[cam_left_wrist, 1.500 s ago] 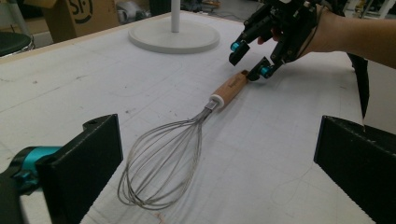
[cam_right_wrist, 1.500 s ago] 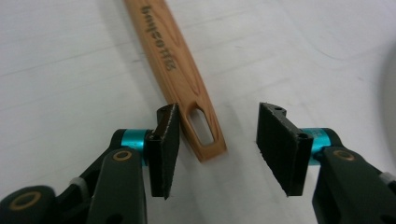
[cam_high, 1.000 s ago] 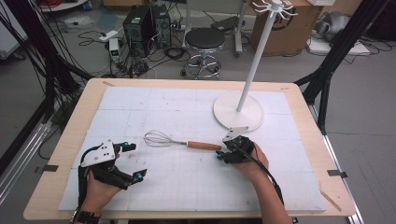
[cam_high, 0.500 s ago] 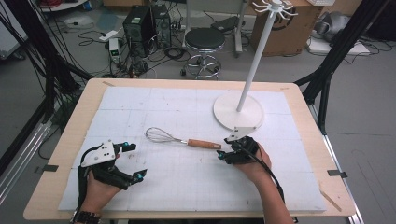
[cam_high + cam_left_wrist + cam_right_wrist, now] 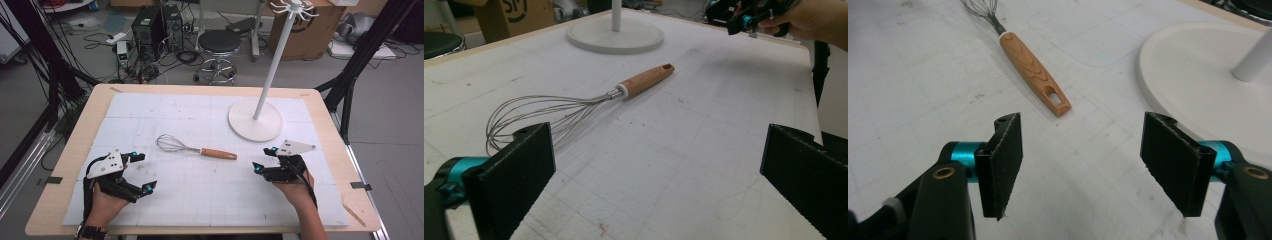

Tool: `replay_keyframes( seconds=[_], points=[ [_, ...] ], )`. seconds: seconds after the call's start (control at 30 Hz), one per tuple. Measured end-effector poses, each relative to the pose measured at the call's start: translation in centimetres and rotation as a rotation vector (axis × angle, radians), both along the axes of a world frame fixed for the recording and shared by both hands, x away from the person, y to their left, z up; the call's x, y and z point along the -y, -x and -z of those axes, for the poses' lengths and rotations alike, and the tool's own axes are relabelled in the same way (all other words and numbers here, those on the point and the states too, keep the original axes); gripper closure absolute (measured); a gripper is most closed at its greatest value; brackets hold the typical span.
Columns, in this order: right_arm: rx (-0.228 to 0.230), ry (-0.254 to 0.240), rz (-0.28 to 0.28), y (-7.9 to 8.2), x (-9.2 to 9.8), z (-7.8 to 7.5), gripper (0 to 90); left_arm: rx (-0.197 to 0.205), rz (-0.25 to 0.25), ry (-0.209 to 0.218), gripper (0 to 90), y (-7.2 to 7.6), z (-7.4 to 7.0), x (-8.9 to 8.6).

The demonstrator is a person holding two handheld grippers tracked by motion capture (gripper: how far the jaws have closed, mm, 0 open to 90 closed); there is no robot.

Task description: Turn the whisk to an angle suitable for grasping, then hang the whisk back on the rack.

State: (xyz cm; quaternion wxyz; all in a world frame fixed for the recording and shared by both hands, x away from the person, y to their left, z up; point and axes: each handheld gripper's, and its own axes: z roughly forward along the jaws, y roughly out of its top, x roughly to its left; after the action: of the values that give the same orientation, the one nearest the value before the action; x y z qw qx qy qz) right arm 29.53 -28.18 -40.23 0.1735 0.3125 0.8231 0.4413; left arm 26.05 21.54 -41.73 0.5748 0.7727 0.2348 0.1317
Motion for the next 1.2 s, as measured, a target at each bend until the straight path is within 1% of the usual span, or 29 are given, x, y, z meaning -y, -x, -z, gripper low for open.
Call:
replay_keyframes(
  seconds=[0.1, 0.2, 0.27, 0.3, 0.37, 0.43, 0.5, 0.6, 0.73, 0.83, 0.93, 1.1, 1.2],
  points=[
    [0.021, -0.042, 0.021, 0.7, 1.2, 0.2, 28.9, 0.001, -0.002, -0.008, 1.7, -0.1, 0.0, -0.1],
    [0.034, -0.078, 0.04, 1.4, 2.2, 0.3, 27.0, -0.001, -0.003, -0.01, 1.7, -0.1, 0.0, -0.2],
    [0.041, -0.112, 0.055, 1.7, 2.8, 0.4, 25.6, 0.0, -0.001, -0.009, 1.7, -0.1, 0.0, -0.3],
    [0.04, -0.119, 0.054, 1.7, 3.0, 0.5, 24.4, 0.001, -0.001, -0.008, 1.7, -0.1, 0.0, -0.3],
    [0.044, -0.114, 0.056, 1.7, 3.3, 0.5, 22.4, -0.001, 0.003, -0.009, 1.7, -0.1, 0.1, -0.3],
    [0.043, -0.125, 0.066, 1.7, 3.7, 0.5, 19.5, -0.003, 0.003, -0.01, 1.7, -0.2, 0.1, -0.3],
    [0.048, -0.146, 0.081, 1.6, 4.0, 0.5, 17.0, -0.007, 0.008, -0.01, 1.7, -0.2, 0.2, -0.3],
    [0.059, -0.174, 0.085, 1.7, 4.2, 0.4, 15.5, -0.005, 0.008, -0.011, 1.7, -0.3, 0.2, -0.3],
    [0.064, -0.179, 0.079, 1.8, 4.4, 0.3, 15.2, -0.007, 0.004, -0.011, 1.7, -0.3, 0.1, -0.2],
    [0.061, -0.182, 0.086, 1.8, 4.7, 0.4, 15.0, -0.005, 0.009, -0.016, 1.7, -0.2, 0.1, -0.1],
    [0.071, -0.186, 0.094, 1.9, 5.0, 0.3, 15.0, -0.01, 0.008, -0.017, 1.7, -0.3, 0.1, -0.1],
    [0.065, -0.185, 0.097, 1.9, 5.2, 0.3, 15.0, -0.02, 0.007, -0.019, 1.7, -0.5, 0.1, 0.0],
    [0.065, -0.186, 0.097, 2.0, 5.2, 0.4, 15.0, -0.018, 0.011, -0.026, 1.7, -0.8, -0.1, 0.3]
  ],
)
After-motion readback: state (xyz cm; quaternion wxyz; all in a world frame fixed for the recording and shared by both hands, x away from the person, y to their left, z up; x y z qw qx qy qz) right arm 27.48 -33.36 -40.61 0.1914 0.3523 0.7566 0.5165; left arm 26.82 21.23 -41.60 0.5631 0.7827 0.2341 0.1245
